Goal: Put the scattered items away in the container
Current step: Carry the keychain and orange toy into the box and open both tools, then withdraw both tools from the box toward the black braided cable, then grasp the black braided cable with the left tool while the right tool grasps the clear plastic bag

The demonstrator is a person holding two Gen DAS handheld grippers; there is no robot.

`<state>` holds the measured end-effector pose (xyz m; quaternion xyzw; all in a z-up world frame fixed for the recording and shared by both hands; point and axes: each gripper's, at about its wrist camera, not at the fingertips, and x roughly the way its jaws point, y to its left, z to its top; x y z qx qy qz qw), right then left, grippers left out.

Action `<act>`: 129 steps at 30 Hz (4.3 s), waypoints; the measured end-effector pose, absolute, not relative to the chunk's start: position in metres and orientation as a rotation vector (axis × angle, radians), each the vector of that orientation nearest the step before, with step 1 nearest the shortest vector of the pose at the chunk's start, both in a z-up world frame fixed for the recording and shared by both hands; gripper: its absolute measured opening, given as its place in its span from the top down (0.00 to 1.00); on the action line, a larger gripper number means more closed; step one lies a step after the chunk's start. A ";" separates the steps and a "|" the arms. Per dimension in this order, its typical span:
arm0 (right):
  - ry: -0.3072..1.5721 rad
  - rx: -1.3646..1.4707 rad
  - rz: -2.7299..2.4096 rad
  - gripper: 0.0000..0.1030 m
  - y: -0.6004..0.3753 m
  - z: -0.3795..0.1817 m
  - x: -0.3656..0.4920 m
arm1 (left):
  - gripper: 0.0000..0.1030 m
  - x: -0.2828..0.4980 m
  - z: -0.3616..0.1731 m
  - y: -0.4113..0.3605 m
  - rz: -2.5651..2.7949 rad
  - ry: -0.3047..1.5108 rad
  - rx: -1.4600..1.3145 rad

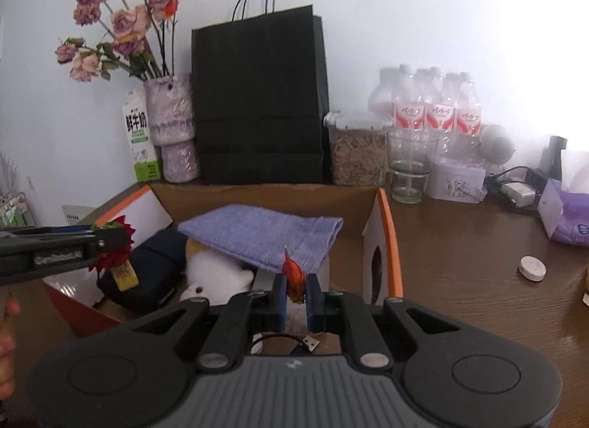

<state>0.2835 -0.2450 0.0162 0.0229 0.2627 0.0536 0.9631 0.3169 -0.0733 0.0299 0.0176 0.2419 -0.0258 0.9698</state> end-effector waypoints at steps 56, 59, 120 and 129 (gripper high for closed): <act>0.496 -0.036 0.069 0.00 -0.233 0.048 0.154 | 0.00 0.199 0.064 -0.041 -0.021 0.511 0.047; 0.529 -0.053 0.076 0.00 -0.230 0.036 0.146 | 0.00 0.191 0.054 -0.043 -0.043 0.539 0.052; 0.641 -0.020 0.130 0.00 -0.207 0.013 0.185 | 0.23 0.191 0.019 -0.054 -0.196 0.675 0.012; 0.680 -0.003 0.115 0.00 -0.193 0.006 0.214 | 0.23 0.193 0.022 -0.036 -0.180 0.652 -0.004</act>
